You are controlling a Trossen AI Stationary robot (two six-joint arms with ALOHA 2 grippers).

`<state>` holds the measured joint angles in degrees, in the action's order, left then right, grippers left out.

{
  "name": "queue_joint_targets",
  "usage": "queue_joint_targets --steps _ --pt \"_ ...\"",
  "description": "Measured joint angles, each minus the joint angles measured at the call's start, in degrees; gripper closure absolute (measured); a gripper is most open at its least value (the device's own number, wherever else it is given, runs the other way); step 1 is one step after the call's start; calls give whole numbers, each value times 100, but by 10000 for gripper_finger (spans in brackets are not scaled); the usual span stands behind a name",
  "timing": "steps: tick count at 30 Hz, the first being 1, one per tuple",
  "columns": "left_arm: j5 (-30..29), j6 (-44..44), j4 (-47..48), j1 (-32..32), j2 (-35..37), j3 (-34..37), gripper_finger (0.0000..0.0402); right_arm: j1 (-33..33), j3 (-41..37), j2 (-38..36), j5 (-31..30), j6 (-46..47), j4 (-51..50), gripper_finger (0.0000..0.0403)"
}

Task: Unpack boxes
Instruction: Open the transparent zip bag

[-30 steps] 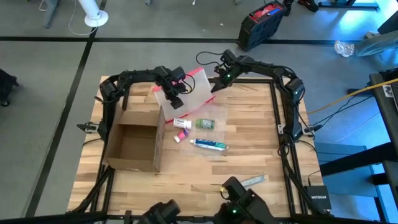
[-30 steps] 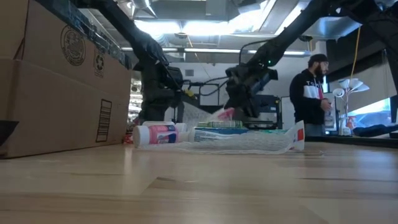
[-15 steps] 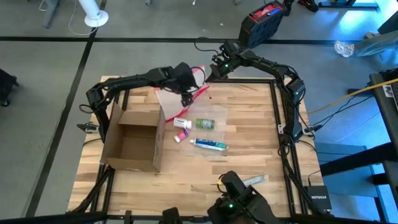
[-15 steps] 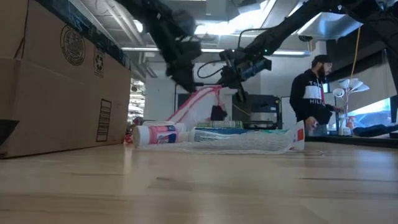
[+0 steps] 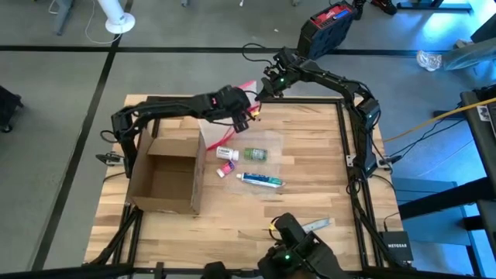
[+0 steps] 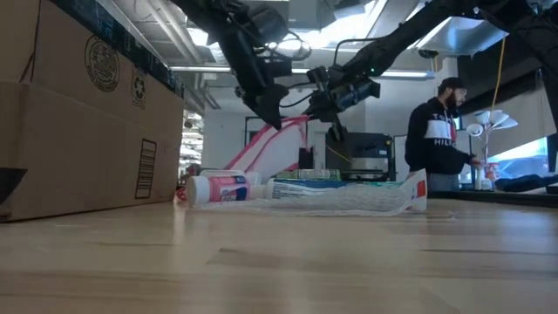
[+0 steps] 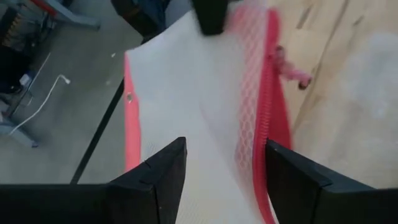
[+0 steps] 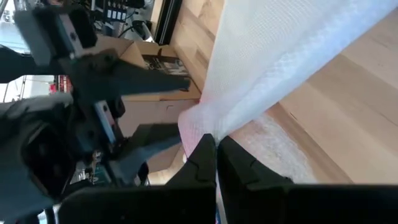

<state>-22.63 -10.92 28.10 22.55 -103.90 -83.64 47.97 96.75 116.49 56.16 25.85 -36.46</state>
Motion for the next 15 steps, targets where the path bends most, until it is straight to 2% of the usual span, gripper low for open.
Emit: queue_joint_targets --steps 3,6,9,13,15 --pt "53 -36 45 117 0 0 227 -38 0 0 1 -39 3 403" --pt "380 -140 168 252 -39 0 253 -46 0 0 61 -67 1 403" --pt "683 -153 356 381 -72 2 298 -81 0 0 92 -130 11 403" --pt "1107 -443 458 472 -41 0 379 -81 0 -39 98 -600 15 401" --pt "1278 -579 494 499 1 0 393 -81 -2 -141 91 -946 23 397"
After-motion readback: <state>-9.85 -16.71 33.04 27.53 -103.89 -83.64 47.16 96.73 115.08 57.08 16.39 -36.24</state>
